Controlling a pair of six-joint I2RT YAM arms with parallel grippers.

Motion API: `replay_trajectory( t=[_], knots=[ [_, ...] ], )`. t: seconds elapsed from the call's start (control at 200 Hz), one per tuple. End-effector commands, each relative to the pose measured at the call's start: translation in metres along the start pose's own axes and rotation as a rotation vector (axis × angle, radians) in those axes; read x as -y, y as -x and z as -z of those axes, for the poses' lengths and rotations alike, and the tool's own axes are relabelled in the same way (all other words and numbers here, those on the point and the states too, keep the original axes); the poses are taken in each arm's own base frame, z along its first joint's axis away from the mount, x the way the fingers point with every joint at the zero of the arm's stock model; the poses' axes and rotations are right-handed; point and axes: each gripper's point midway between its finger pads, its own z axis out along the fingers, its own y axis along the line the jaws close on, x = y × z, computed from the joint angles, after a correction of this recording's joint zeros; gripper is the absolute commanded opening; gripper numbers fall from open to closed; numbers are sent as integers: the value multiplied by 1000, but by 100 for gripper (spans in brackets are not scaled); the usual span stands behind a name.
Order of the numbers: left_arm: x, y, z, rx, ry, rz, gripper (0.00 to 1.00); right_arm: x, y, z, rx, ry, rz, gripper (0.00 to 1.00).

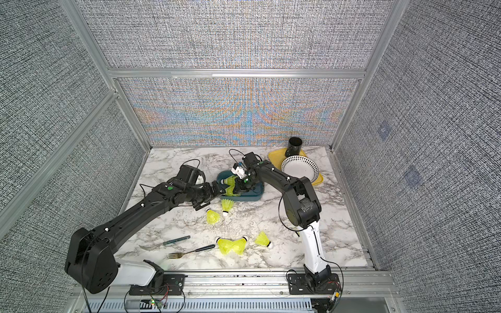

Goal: Put the shuttlecocks into the storage box
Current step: Place the shuttlecock in the storage box.

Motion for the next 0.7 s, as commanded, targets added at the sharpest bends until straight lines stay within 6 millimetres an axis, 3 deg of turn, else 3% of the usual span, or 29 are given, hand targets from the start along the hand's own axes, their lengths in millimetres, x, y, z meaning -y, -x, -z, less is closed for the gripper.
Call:
replay_trajectory(
  t=[0.0, 0.696],
  knots=[
    [-1, -2, 2, 1, 6, -8, 99, -4, 5, -1, 11, 25, 22, 0],
    [2, -8, 4, 7, -12, -15, 99, 0, 4, -11, 0, 38, 8, 0]
  ],
)
